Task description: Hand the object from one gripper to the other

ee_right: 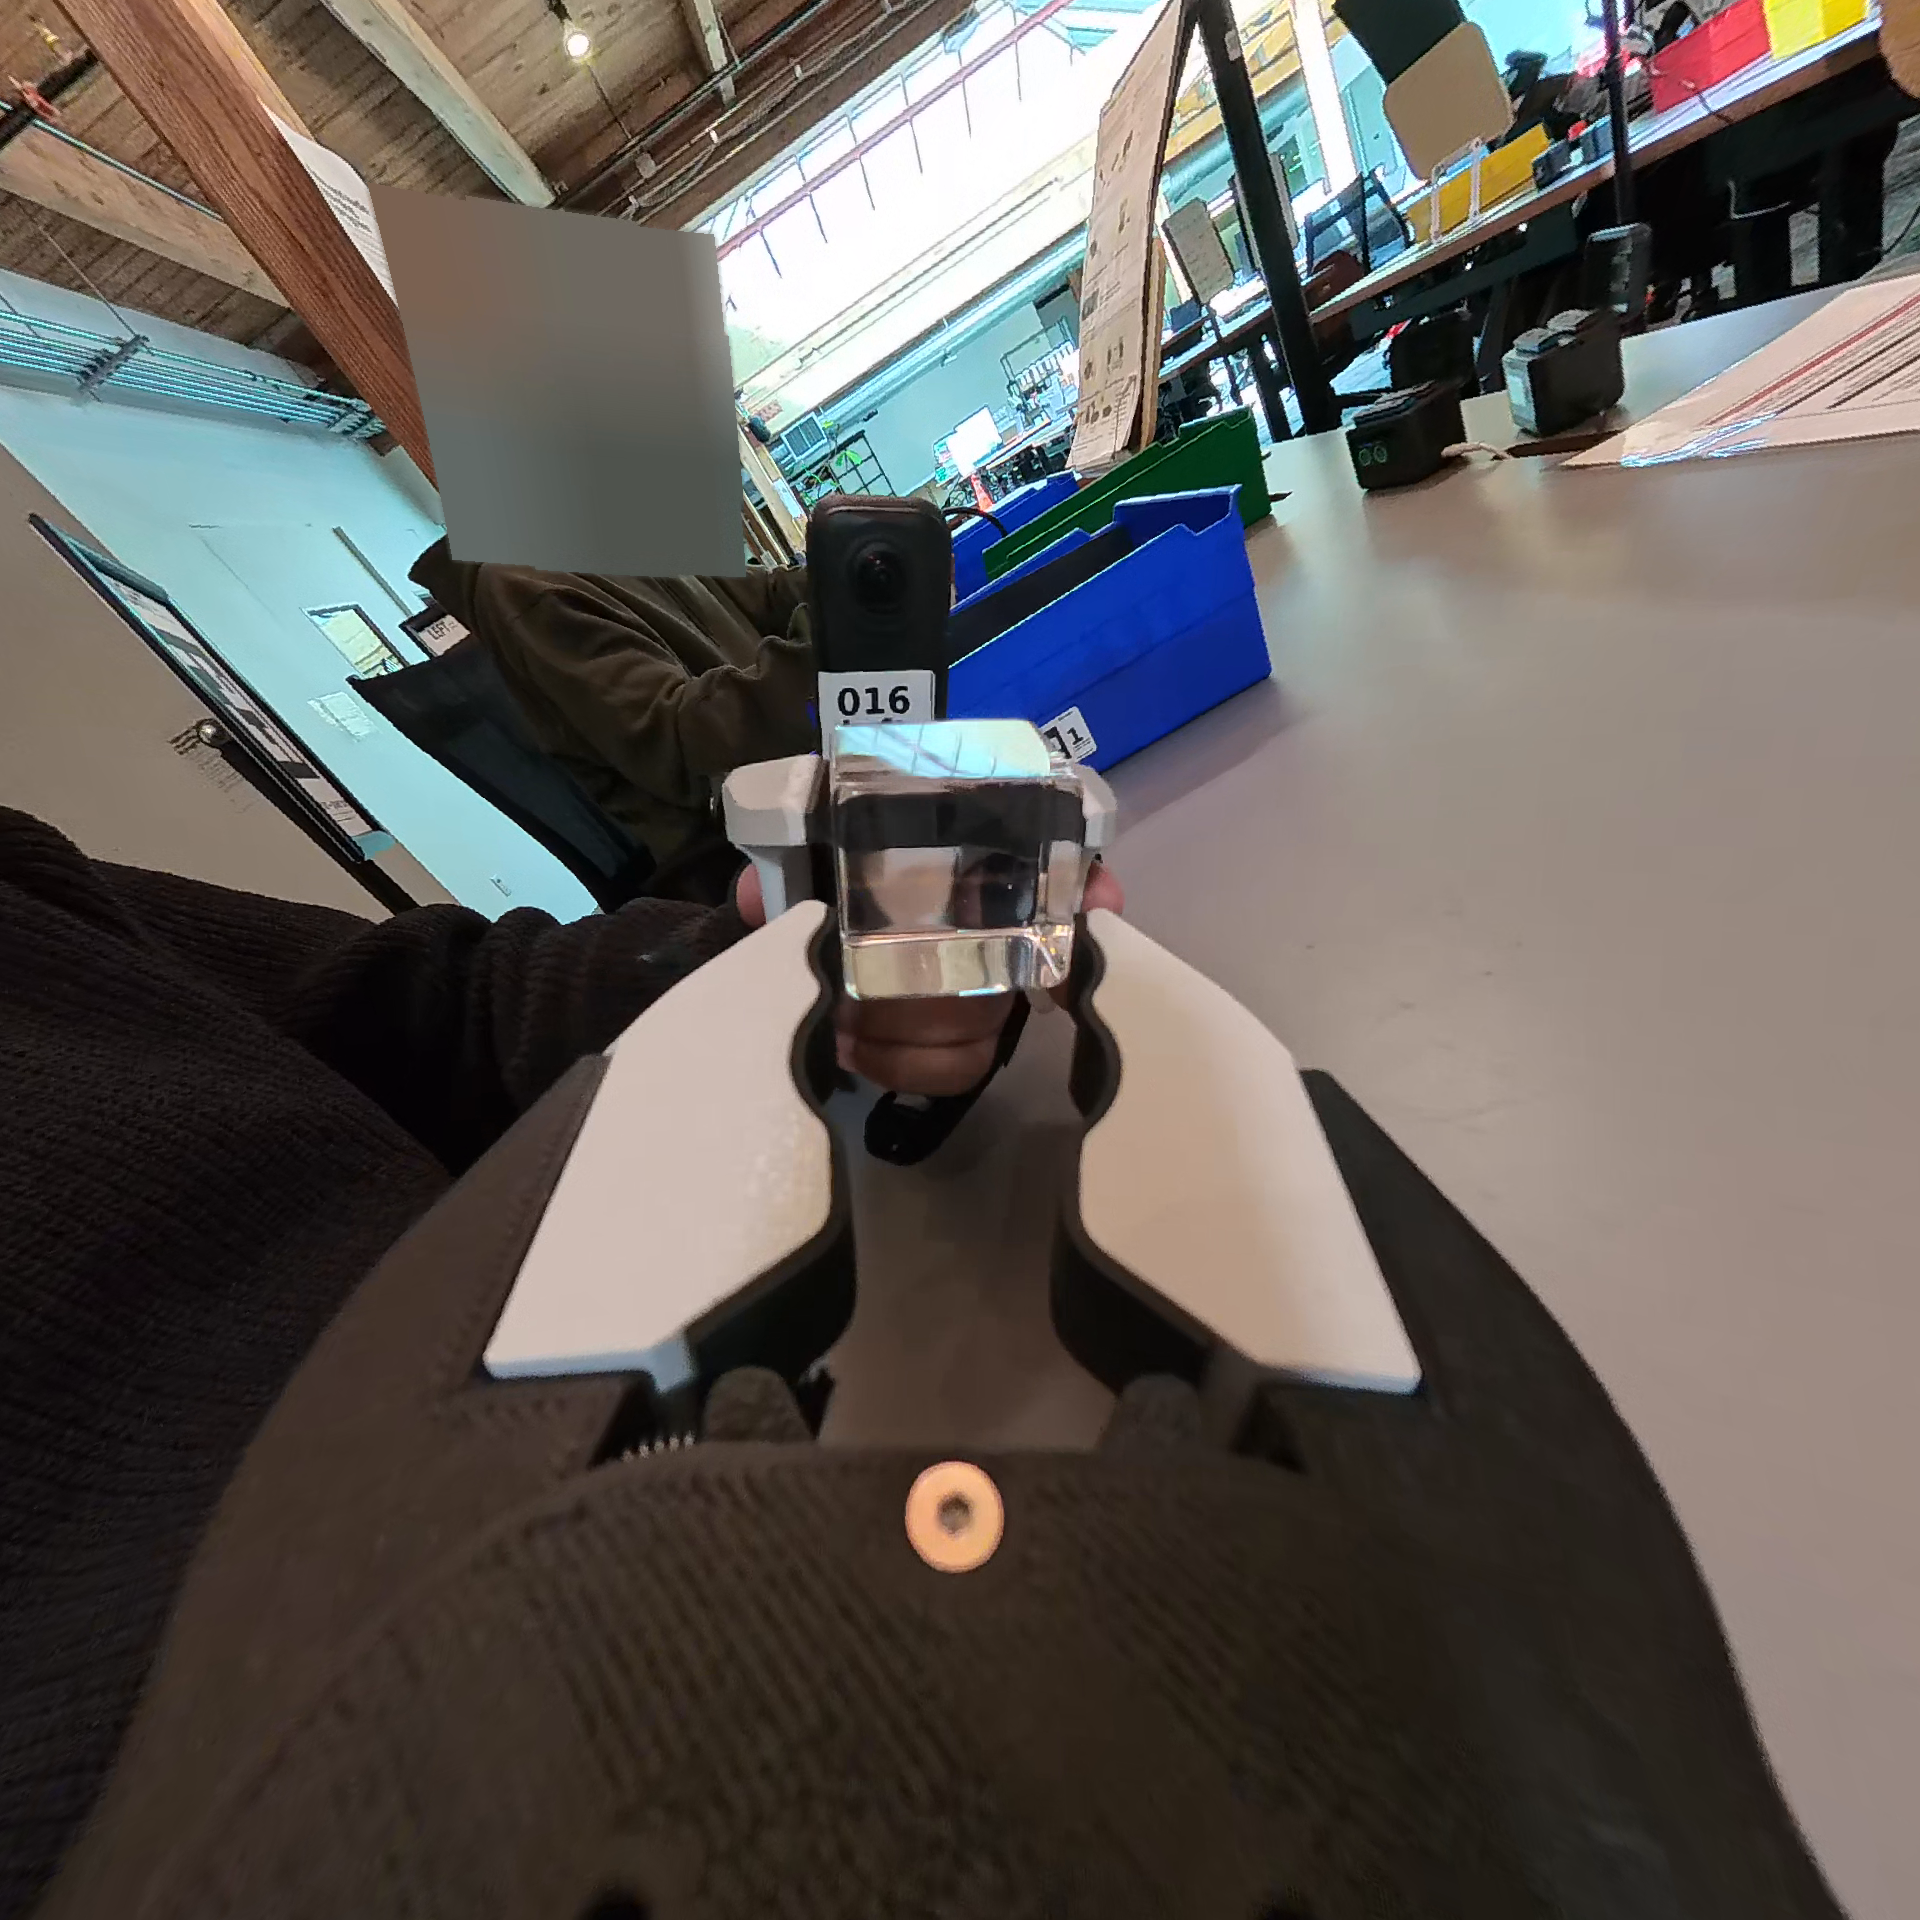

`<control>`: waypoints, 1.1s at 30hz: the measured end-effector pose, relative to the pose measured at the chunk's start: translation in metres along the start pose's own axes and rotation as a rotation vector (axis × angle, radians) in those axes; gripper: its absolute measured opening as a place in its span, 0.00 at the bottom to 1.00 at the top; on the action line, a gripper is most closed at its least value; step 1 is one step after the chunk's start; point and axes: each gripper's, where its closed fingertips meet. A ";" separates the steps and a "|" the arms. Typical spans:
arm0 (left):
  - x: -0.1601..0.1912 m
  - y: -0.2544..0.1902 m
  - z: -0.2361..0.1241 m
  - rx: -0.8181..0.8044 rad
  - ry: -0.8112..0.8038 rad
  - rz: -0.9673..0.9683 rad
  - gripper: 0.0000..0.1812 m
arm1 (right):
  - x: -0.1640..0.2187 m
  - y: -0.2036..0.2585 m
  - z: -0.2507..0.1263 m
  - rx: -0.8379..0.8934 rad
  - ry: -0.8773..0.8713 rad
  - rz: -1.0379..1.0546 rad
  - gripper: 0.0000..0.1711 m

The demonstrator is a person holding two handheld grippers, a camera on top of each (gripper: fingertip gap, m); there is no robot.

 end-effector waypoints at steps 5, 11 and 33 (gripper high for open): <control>0.001 -0.001 0.000 0.020 0.008 -0.025 0.26 | -0.002 0.000 -0.002 0.005 -0.003 0.007 0.24; 0.004 0.000 0.003 0.011 0.030 -0.037 0.37 | -0.005 -0.006 -0.007 0.023 -0.029 0.061 0.24; 0.002 0.029 -0.002 -0.065 0.054 -0.213 0.43 | -0.015 -0.038 -0.038 0.228 -0.023 0.058 0.25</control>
Point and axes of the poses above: each gripper's, where its closed fingertips meet, z out along the fingers, x out of its underside, y = z × x across the jaws, and after that the axes turned 10 degrees about -x, right-handed
